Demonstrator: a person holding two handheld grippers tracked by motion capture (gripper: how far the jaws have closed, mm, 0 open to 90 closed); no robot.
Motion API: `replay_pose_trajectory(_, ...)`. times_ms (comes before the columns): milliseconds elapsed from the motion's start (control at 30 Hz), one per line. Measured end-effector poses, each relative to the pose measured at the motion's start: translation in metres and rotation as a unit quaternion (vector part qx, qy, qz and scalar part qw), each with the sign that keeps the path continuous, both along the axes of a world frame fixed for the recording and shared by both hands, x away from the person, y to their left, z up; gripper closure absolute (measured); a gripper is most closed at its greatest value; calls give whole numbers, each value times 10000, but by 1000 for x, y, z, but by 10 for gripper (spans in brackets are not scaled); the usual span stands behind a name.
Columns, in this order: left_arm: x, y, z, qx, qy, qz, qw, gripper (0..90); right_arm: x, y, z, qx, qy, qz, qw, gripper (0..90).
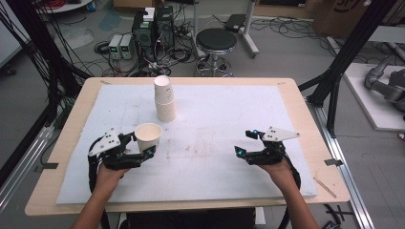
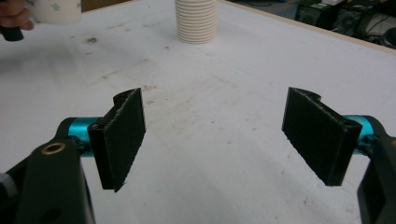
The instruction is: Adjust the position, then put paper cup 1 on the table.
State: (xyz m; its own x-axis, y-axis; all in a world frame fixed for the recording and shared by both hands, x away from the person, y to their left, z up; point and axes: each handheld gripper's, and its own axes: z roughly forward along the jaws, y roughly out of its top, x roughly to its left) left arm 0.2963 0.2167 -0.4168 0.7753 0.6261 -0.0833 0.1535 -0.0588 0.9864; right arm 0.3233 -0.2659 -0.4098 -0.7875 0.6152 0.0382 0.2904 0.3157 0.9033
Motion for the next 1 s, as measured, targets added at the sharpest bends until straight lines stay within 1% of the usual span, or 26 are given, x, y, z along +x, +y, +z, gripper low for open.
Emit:
replay_pose_trajectory(67, 0, 3, 1, -16, -60, 71, 10000, 296, 0, -1, -2, -39, -57, -72, 9999, 222)
replay_pose_trajectory(100, 0, 5, 1, -5, -99, 125, 9999, 295, 0, -1, -3, -43, -19, -87, 10000, 222)
replay_pose_trajectory(233, 0, 14, 1, 20, -177, 342, 9993, 293, 1, -1, -7, -107, 2, -120, 9999, 223)
replay_pose_trajectory(267, -1, 17, 1, -7, -205, 406, 9990, 293, 1, -1, -7, -111, 9, -139, 9998, 223)
replay_pose_trajectory(400, -2, 28, 0, -68, -263, 646, 9975, 292, 3, -2, -6, -130, -69, -203, 9997, 223)
replay_pose_trajectory(533, -4, 39, 0, -170, -332, 915, 9951, 294, 6, -4, -4, -108, -122, -292, 9994, 223)
replay_pose_trajectory(600, -6, 42, 0, -170, -363, 980, 9944, 294, 6, -5, -4, -94, -173, -308, 9993, 223)
replay_pose_trajectory(667, -7, 44, -1, -193, -380, 1005, 9940, 294, 6, -5, -4, -73, -155, -306, 9994, 223)
replay_pose_trajectory(733, -8, 44, -1, -151, -429, 1027, 9937, 294, 5, -5, -3, -81, -186, -294, 9994, 226)
replay_pose_trajectory(833, -7, 45, -1, -134, -438, 1080, 9931, 293, 4, -6, -2, -60, -215, -285, 9993, 235)
replay_pose_trajectory(933, -6, 47, -3, -100, -404, 1102, 9930, 292, 3, -7, -1, -45, -215, -300, 9993, 235)
replay_pose_trajectory(1000, -5, 49, -4, -142, -386, 1155, 9925, 292, 3, -8, -1, -40, -240, -318, 9992, 234)
